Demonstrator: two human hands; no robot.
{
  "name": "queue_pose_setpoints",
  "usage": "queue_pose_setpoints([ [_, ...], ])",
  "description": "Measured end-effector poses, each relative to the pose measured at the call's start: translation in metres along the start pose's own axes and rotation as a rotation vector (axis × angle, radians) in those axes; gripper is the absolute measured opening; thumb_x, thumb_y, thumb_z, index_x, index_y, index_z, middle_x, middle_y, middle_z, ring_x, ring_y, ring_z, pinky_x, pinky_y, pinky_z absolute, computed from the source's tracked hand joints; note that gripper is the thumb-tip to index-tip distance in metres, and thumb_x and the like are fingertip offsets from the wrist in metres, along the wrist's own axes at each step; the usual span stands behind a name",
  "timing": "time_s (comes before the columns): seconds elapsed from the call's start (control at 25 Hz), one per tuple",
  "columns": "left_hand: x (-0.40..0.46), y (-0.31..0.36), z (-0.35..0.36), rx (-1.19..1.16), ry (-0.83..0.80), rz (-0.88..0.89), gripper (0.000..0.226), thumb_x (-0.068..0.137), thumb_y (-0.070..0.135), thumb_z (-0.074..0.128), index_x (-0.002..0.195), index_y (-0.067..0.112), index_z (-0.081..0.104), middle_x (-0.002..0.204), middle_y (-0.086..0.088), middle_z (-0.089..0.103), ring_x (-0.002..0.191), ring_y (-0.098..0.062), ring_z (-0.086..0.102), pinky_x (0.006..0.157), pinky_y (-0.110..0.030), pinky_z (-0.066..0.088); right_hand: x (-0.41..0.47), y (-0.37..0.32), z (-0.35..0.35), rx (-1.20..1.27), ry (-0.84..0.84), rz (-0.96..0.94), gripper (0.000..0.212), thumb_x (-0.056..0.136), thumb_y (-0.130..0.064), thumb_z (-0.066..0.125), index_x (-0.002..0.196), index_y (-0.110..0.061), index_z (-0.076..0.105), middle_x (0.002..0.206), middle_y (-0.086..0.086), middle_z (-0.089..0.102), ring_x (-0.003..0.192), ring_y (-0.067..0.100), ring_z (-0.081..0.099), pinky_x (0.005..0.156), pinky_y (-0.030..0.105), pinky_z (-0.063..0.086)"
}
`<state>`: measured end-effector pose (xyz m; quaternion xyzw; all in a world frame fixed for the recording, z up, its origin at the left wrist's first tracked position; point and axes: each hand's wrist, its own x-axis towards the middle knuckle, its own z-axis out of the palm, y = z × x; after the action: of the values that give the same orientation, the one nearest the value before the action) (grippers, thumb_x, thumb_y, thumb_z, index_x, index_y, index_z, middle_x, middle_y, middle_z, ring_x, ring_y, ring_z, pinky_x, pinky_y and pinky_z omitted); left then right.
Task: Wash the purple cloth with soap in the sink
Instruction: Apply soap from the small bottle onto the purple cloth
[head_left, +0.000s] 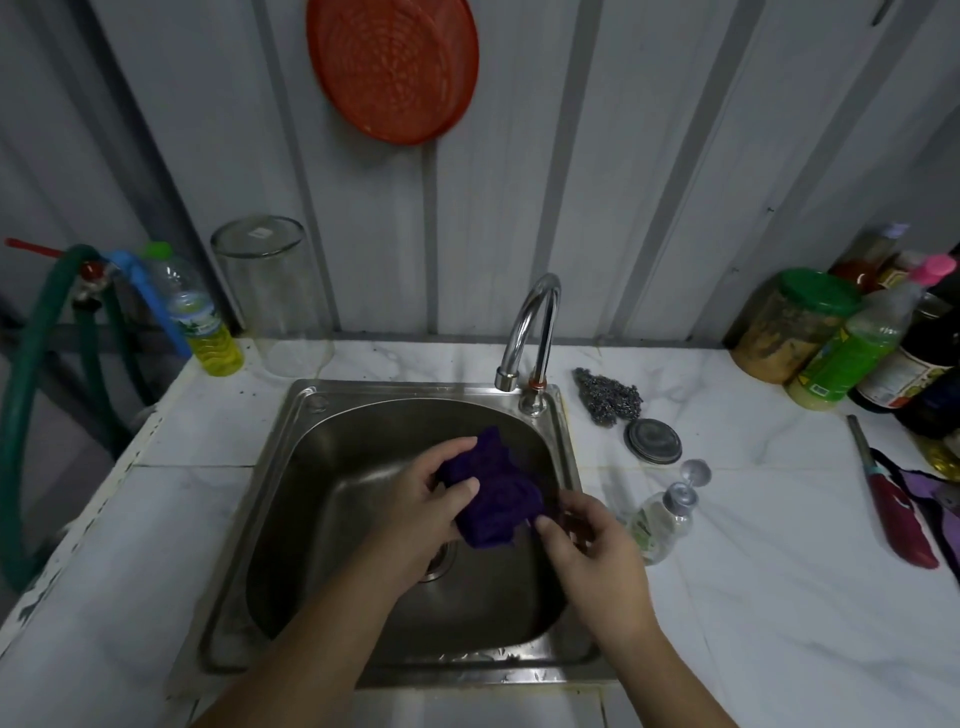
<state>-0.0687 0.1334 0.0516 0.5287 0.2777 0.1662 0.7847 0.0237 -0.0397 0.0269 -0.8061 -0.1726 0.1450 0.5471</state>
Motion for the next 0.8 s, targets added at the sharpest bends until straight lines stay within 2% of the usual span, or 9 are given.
queue_pose_setpoints([
  [0.08, 0.007, -0.001, -0.003, -0.036, -0.005, -0.016, 0.045, 0.095, -0.008, 0.059, 0.121, 0.027, 0.069, 0.129, -0.005, 0.063, 0.113, -0.030, 0.069, 0.070, -0.041, 0.065, -0.010, 0.009, -0.018, -0.065, 0.181, -0.004, 0.027, 0.082, -0.026, 0.079, 0.096, -0.043, 0.063, 0.096, -0.019, 0.069, 0.087, 0.001, 0.068, 0.068, 0.007, 0.046],
  [0.16, 0.013, -0.003, -0.003, -0.058, -0.021, -0.019, 0.046, 0.094, -0.009, 0.060, 0.120, 0.028, 0.070, 0.131, -0.008, 0.064, 0.114, -0.032, 0.069, 0.071, -0.043, 0.064, -0.010, 0.019, -0.037, -0.139, 0.366, -0.019, 0.026, 0.081, -0.021, 0.080, 0.093, -0.036, 0.062, 0.094, -0.016, 0.065, 0.085, 0.013, 0.068, 0.066, 0.012, 0.042],
  [0.24, 0.017, -0.006, -0.001, -0.060, -0.034, -0.014, 0.047, 0.094, -0.009, 0.060, 0.118, 0.030, 0.071, 0.131, -0.010, 0.065, 0.113, -0.031, 0.070, 0.073, -0.045, 0.064, -0.002, 0.025, -0.055, -0.165, 0.483, -0.032, 0.027, 0.081, -0.022, 0.080, 0.096, -0.027, 0.058, 0.093, -0.012, 0.058, 0.087, 0.021, 0.064, 0.068, 0.022, 0.045],
  [0.32, 0.020, -0.007, 0.002, -0.044, -0.042, -0.012, 0.047, 0.094, -0.009, 0.060, 0.118, 0.031, 0.071, 0.132, -0.010, 0.064, 0.114, -0.032, 0.069, 0.075, -0.049, 0.064, 0.009, 0.030, -0.066, -0.177, 0.523, -0.045, 0.033, 0.080, -0.027, 0.080, 0.100, -0.025, 0.054, 0.096, -0.008, 0.052, 0.092, 0.021, 0.057, 0.076, 0.036, 0.051],
  [0.4, 0.023, -0.008, 0.006, -0.028, -0.044, -0.014, 0.048, 0.093, -0.009, 0.060, 0.118, 0.031, 0.070, 0.133, -0.010, 0.063, 0.115, -0.033, 0.068, 0.077, -0.053, 0.064, 0.021, 0.036, -0.072, -0.208, 0.520, -0.008, 0.043, 0.078, -0.032, 0.083, 0.108, -0.017, 0.055, 0.104, 0.001, 0.053, 0.101, 0.024, 0.055, 0.084, 0.044, 0.052],
  [0.52, 0.026, -0.007, 0.010, -0.021, -0.032, -0.021, 0.049, 0.093, -0.010, 0.060, 0.116, 0.033, 0.070, 0.133, -0.010, 0.062, 0.116, -0.033, 0.067, 0.077, -0.054, 0.064, 0.037, 0.048, -0.074, -0.279, 0.436, 0.055, 0.058, 0.074, -0.032, 0.085, 0.115, -0.001, 0.059, 0.109, 0.011, 0.058, 0.107, 0.030, 0.056, 0.087, 0.044, 0.050],
  [0.6, 0.028, -0.006, 0.011, -0.016, -0.026, -0.022, 0.050, 0.093, -0.011, 0.059, 0.115, 0.033, 0.070, 0.133, -0.010, 0.062, 0.117, -0.032, 0.066, 0.077, -0.052, 0.064, 0.041, 0.050, -0.070, -0.220, 0.362, 0.068, 0.044, 0.074, -0.027, 0.084, 0.104, -0.010, 0.058, 0.099, 0.005, 0.062, 0.098, 0.028, 0.059, 0.079, 0.039, 0.048],
  [0.68, 0.029, -0.006, 0.011, -0.007, -0.026, -0.023, 0.050, 0.093, -0.010, 0.059, 0.116, 0.034, 0.070, 0.134, -0.010, 0.061, 0.119, -0.032, 0.065, 0.079, -0.052, 0.064, 0.043, 0.053, -0.066, -0.184, 0.304, 0.113, 0.040, 0.079, -0.028, 0.081, 0.103, -0.020, 0.049, 0.093, -0.003, 0.059, 0.092, 0.027, 0.060, 0.075, 0.034, 0.041],
  [0.8, 0.030, -0.007, 0.009, 0.002, -0.026, -0.023, 0.050, 0.093, -0.010, 0.059, 0.120, 0.032, 0.068, 0.137, -0.010, 0.060, 0.120, -0.032, 0.064, 0.082, -0.055, 0.063, 0.046, 0.062, -0.062, -0.236, 0.249, 0.202, 0.037, 0.088, -0.031, 0.073, 0.110, -0.014, 0.048, 0.094, 0.004, 0.060, 0.093, 0.036, 0.064, 0.073, 0.035, 0.040],
])
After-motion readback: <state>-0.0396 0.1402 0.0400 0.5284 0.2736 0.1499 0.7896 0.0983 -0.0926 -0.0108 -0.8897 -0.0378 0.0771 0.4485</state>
